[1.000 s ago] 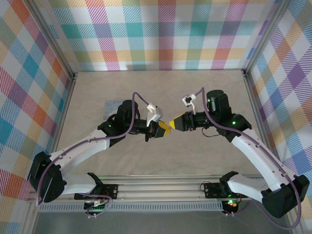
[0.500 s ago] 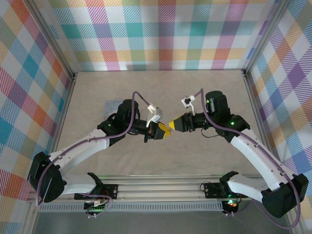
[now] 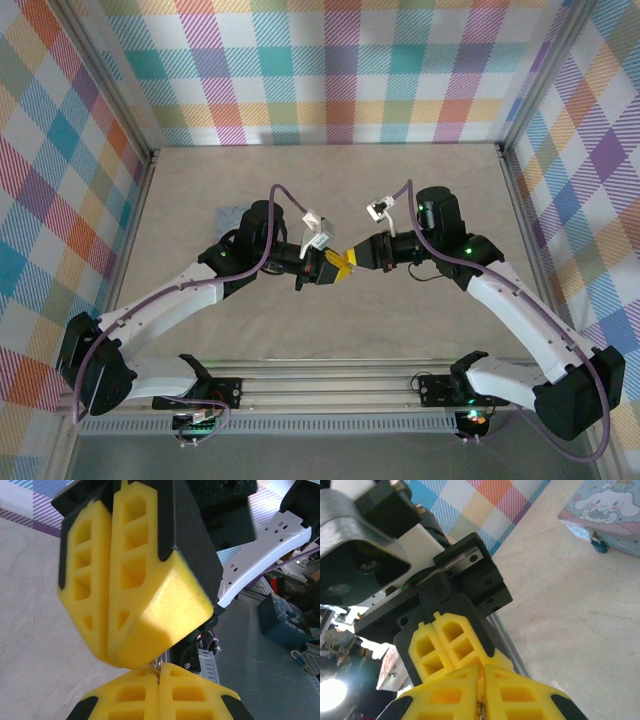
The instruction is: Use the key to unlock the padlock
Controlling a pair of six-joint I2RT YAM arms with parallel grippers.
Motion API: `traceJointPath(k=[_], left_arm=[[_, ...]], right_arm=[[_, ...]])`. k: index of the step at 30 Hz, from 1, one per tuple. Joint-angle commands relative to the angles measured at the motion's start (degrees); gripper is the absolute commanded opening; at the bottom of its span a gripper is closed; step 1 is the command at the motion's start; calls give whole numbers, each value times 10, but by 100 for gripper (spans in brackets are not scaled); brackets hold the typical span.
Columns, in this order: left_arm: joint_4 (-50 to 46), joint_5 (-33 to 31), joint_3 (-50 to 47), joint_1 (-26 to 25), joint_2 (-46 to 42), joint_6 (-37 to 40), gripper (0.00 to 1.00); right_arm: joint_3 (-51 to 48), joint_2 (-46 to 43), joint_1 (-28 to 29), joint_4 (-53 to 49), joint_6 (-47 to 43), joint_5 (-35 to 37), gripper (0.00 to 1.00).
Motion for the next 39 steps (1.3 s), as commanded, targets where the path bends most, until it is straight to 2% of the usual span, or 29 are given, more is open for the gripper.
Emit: traceJointPath(k=[1, 4, 5, 7, 8, 11, 15, 20, 23, 26, 28, 32, 34, 39], left_arm=[[-7, 3, 18, 5, -1, 2, 0], [-12, -23, 16, 5, -4, 0, 0], [-16, -46, 14, 5, -8, -2, 6], [-32, -108, 10, 5, -17, -2, 27], [-45, -148, 8, 6, -23, -2, 33], [-90, -263, 0, 26, -33, -20, 41], [-169, -391, 0, 90, -26, -79, 57], [-229, -468, -11, 227, -7, -166, 74], [-254, -471, -8, 318, 18, -179, 84], [-250, -421, -4, 403, 46, -181, 87], [-235, -387, -1, 440, 68, -193, 87], [-215, -361, 14, 493, 117, -191, 87], [-189, -328, 12, 516, 140, -193, 85], [-90, -258, 19, 523, 203, -193, 78]], right_arm=[[-8, 3, -3, 31, 7, -32, 1], [-13, 0, -3, 39, 14, -20, 0], [-15, -2, -3, 36, 15, -6, 0], [-15, -8, -3, 20, 13, 44, 0], [-16, -12, -3, 7, 12, 82, 0], [-15, -9, -3, -28, 15, 177, 0], [-16, 18, -3, -34, 31, 226, 0], [-5, 79, -2, -13, 46, 249, 0], [16, 127, 1, -6, 45, 249, 0], [41, 174, 4, 0, 42, 241, 0], [56, 205, 4, 10, 42, 234, 0], [94, 263, 4, 13, 34, 215, 0], [108, 288, 4, 14, 28, 208, 0], [121, 327, 2, 22, 22, 194, 0]])
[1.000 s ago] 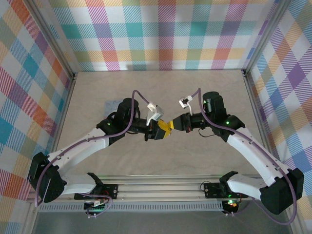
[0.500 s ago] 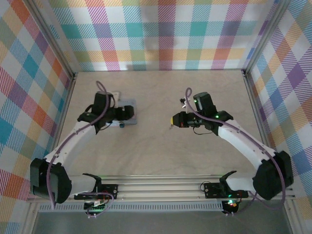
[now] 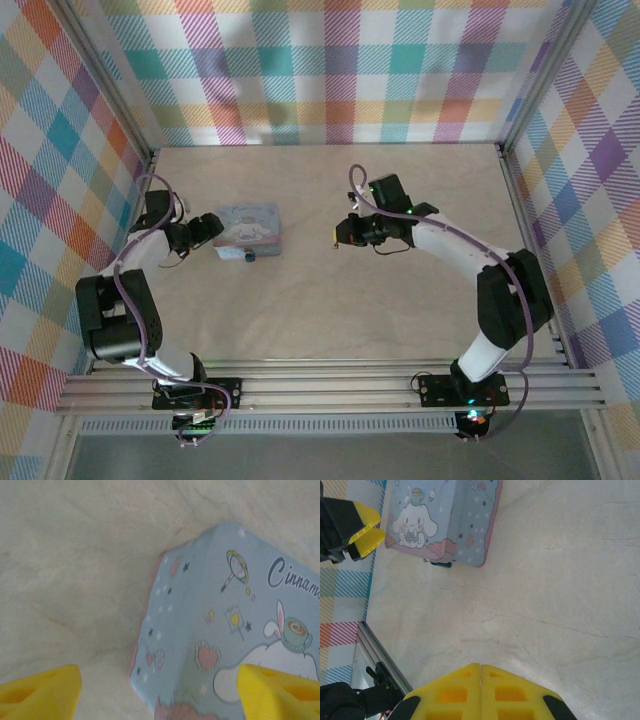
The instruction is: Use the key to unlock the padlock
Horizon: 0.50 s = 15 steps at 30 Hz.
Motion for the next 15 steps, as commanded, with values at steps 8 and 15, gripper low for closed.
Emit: traceJointPath(k=[8, 15], left_arm=[[24, 122, 118, -61, 140, 18, 65], [48, 81, 108, -144, 156, -80, 62]], right_arm=[[-33, -1, -6, 24, -17, -19, 0], [-81, -40, -9, 30, -8, -3, 0]])
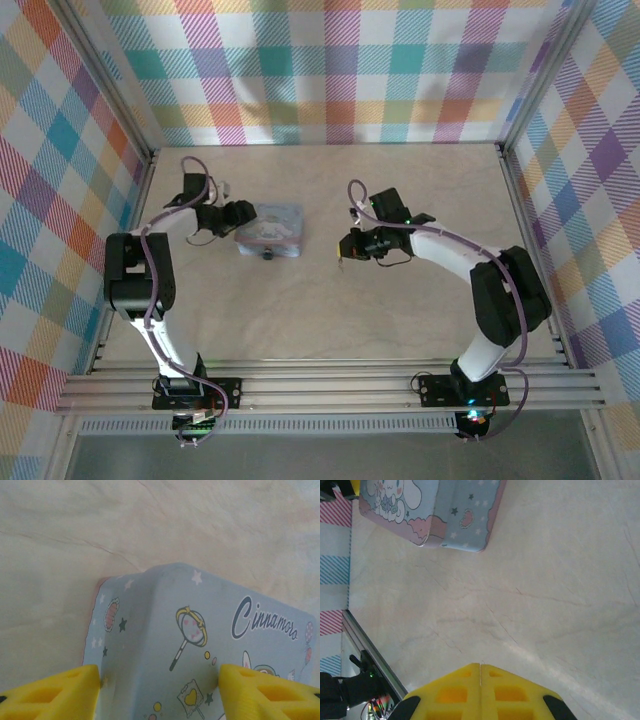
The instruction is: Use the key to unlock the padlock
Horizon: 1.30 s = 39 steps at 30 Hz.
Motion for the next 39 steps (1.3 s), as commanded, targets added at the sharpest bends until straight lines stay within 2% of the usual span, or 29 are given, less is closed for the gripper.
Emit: traceJointPath(k=[1, 5, 10, 14, 20, 22, 24, 28, 32, 35, 39], left_arm=[[20, -16, -16, -40, 6, -71, 61], [61, -49, -31, -103, 7, -132, 61], [92, -79, -25, -170, 12, -172, 61], [92, -95, -12, -188, -9, -133, 64], [60, -75, -8, -206, -95, -19, 67], [60, -68, -21, -210, -127, -10, 67], [76, -41, -40, -211, -158, -9, 66], [174, 67, -103, -221, -226, -28, 62], [244, 132, -142, -255, -283, -64, 61], [318, 162, -168, -287, -305, -122, 61], [402, 153, -204, -317, -323, -186, 61]], right_arm=[[-13, -38, -5, 9, 1, 4, 0], [-23, -54, -7, 0, 1, 8, 0], [-32, -74, -8, -9, 8, 12, 0], [-44, -105, -8, -11, 18, 11, 0], [-47, -172, -8, -36, 16, 17, 0], [-45, -195, -8, -41, 16, 22, 0], [-40, -214, -9, -50, 14, 24, 0], [-35, -254, -9, -45, 5, 17, 0], [-39, -293, -9, -20, -9, -5, 0], [-44, -315, -10, 12, -7, -24, 0], [-53, -332, -12, 56, 17, -45, 0]])
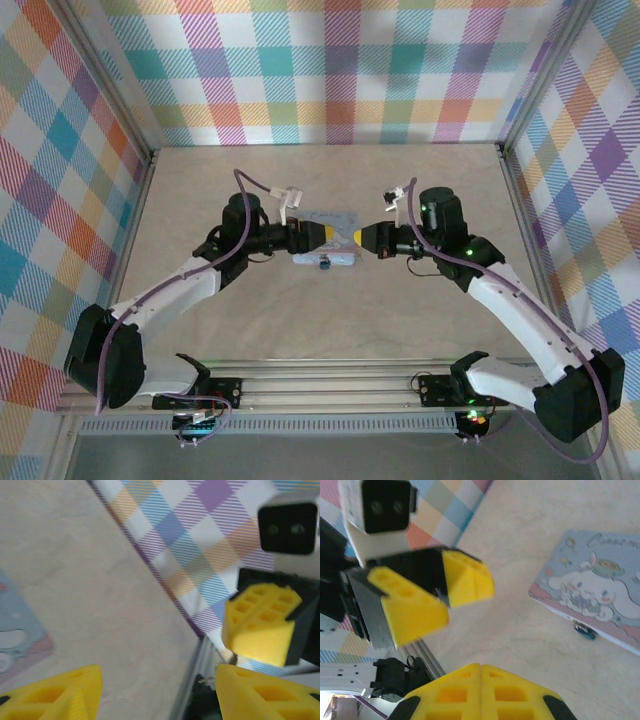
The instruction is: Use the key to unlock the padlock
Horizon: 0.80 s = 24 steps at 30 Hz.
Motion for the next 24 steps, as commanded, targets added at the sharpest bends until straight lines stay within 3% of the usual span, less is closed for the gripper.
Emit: traceJointPath(k=[1, 7, 12, 24], left_arm=[[139, 27, -32, -17, -24, -85, 60], [298, 30, -67, -43, -21, -163, 57], [331, 24, -76, -77, -21, -162, 53], [349, 14, -78, -93, 11, -165, 44]], right_arm=[[-7, -15, -5, 63, 14, -37, 0], [-8, -20, -5, 84, 31, -47, 0], [-24, -33, -6, 108, 48, -42, 0], [-30, -45, -7, 118, 66, -41, 0]])
